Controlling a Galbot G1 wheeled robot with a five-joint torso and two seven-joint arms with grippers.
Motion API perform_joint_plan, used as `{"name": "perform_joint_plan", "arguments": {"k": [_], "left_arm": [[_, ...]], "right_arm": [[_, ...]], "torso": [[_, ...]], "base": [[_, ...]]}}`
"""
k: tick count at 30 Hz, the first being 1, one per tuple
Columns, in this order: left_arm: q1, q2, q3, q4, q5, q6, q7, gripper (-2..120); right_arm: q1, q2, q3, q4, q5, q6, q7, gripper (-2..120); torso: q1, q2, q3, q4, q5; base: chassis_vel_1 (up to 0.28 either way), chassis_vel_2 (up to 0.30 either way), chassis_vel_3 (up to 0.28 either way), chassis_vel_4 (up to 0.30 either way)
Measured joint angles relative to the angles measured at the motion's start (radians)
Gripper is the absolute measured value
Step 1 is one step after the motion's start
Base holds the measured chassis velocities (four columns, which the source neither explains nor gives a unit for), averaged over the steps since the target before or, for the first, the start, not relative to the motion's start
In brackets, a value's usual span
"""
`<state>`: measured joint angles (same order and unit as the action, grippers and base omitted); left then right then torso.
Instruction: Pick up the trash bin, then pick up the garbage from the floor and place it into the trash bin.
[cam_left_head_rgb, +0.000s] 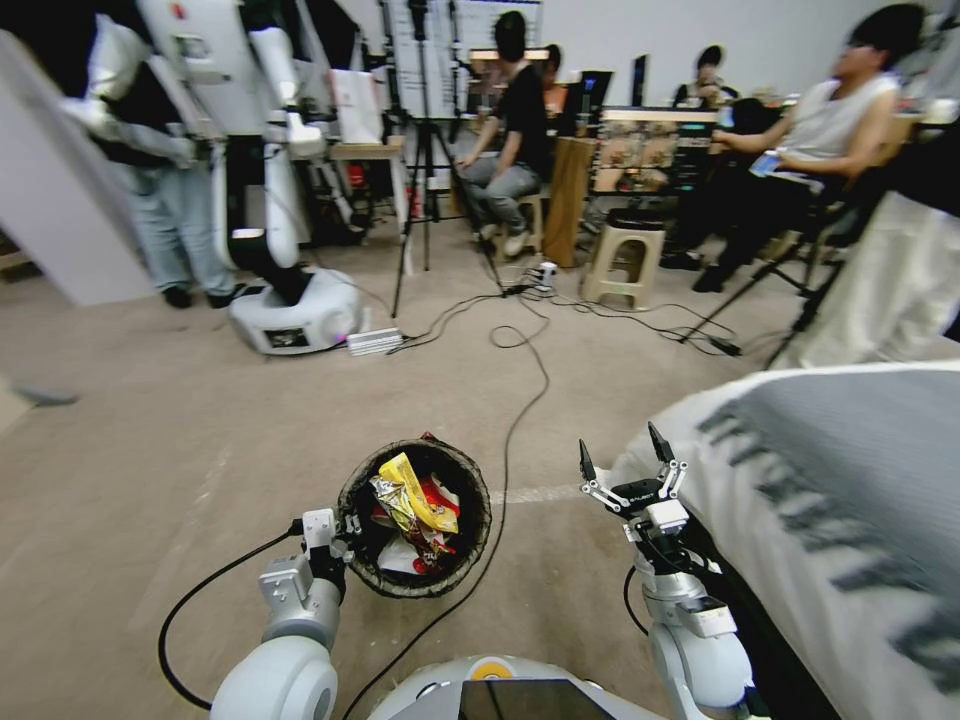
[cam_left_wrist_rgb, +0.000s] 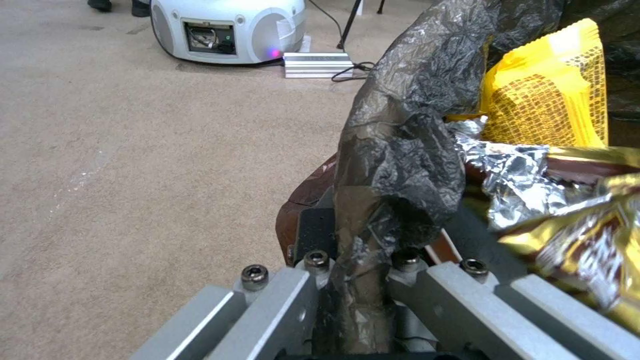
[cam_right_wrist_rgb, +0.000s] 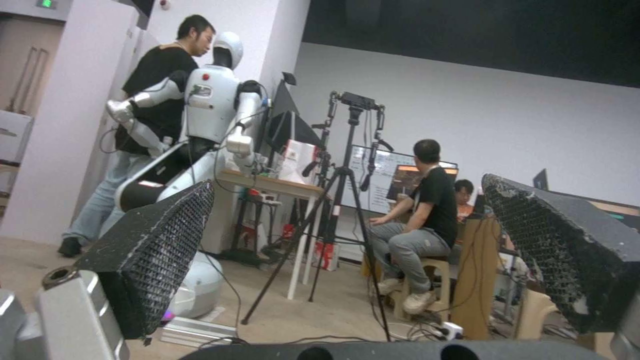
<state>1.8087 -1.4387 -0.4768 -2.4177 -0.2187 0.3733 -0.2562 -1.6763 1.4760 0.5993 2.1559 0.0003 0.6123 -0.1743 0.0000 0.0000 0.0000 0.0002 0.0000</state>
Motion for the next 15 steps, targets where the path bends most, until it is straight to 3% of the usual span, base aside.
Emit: {"name": "perform_joint_plan", "arguments": {"k": [15], "left_arm": [[-0.003, -0.001, 0.006, 0.003, 0.011, -0.004, -0.007, 0]], "right_arm": [[0.004, 0.001, 0.007, -0.004, 0.004, -0.001, 0.001, 100]], "torso": [[0.0, 0.0, 0.0, -0.0003, 0.0]], "base": [[0.0, 0.0, 0.0, 0.0]]}}
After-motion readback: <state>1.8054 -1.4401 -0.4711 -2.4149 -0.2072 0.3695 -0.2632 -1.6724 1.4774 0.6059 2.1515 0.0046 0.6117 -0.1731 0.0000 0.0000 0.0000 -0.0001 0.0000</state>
